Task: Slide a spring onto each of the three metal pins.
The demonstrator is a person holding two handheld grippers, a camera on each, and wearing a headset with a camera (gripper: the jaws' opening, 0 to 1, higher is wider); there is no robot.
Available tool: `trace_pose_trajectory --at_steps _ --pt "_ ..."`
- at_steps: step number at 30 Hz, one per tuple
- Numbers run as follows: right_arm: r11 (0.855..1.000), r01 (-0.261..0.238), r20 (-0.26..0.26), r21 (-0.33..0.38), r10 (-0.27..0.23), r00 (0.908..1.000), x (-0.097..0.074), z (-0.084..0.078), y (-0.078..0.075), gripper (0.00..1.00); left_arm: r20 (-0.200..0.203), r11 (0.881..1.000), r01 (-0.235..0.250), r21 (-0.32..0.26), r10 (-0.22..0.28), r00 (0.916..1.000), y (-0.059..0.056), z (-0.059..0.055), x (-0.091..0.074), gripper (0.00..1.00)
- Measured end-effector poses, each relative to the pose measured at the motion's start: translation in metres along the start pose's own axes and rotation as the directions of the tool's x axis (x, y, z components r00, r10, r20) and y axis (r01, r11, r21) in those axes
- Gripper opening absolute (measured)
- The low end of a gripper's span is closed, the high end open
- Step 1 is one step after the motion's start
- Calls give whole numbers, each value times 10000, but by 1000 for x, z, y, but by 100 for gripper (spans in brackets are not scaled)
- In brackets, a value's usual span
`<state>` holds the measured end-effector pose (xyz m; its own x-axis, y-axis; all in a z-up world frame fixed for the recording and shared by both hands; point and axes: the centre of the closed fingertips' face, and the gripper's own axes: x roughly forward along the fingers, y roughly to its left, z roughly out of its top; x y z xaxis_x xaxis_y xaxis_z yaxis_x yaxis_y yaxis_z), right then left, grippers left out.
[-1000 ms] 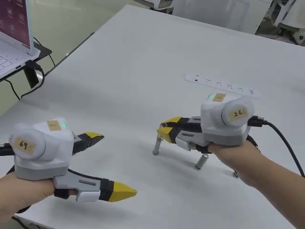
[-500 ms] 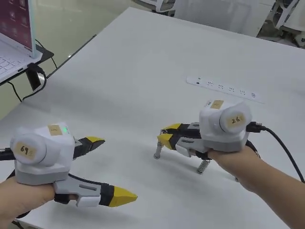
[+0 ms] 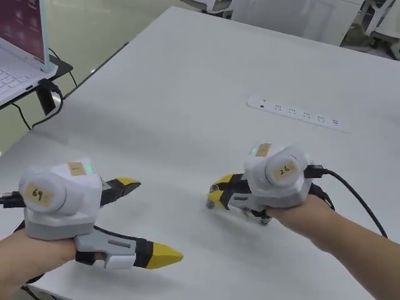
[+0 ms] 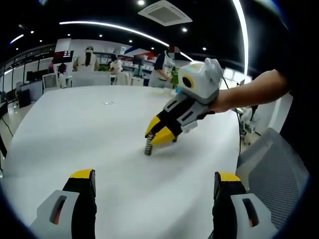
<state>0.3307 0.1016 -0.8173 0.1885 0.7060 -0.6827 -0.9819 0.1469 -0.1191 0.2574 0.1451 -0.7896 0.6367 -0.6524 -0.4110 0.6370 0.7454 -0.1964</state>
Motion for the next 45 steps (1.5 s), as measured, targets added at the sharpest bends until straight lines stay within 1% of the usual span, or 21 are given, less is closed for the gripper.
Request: trace_pose_trajectory --at_steps 2,3,4,5,10,22,25,29,33,37,39,45 --pt "10000 -48 -55 35 48 10000 2 -2 1 8 10 10000 -3 -23 3 10000 0 0 0 96" --pt "9998 -38 136 199 35 9999 2 1 1 8 18 10000 -13 -21 13 10000 0 1 0 96" --pt "9994 -27 72 343 25 10000 2 0 0 8 17 10000 -15 -22 15 10000 0 1 0 96" --pt "9995 -18 158 331 13 9999 3 1 -1 8 13 10000 -4 -26 4 10000 -1 0 0 96" --pt "9992 -68 180 385 61 9998 3 0 1 8 26 10000 4 -39 -4 10000 -2 1 1 96" --pt "9979 32 239 654 -48 9997 2 -2 1 9 28 10000 56 -40 -56 10000 -4 1 2 96" --pt "9984 48 31 563 -49 10000 3 -7 2 9 35 10000 41 -44 -41 10000 -3 1 2 96" --pt "9983 49 48 589 -52 10000 3 -7 1 9 61 10000 29 -48 -29 10000 -1 1 2 96" --pt "9983 -1 56 591 -2 10000 4 -6 2 13 32 10000 27 -36 -27 10000 -1 0 2 96" --pt "9980 76 27 627 -78 10000 3 -6 1 16 37 10000 28 -41 -28 10000 -2 1 2 96" --pt "9972 33 79 744 -39 10000 3 -6 1 16 19 10000 28 -27 -28 10000 -2 1 2 96" --pt "9973 89 182 728 -103 9998 0 -3 1 21 -8 10000 59 7 -59 10000 -4 3 2 96"
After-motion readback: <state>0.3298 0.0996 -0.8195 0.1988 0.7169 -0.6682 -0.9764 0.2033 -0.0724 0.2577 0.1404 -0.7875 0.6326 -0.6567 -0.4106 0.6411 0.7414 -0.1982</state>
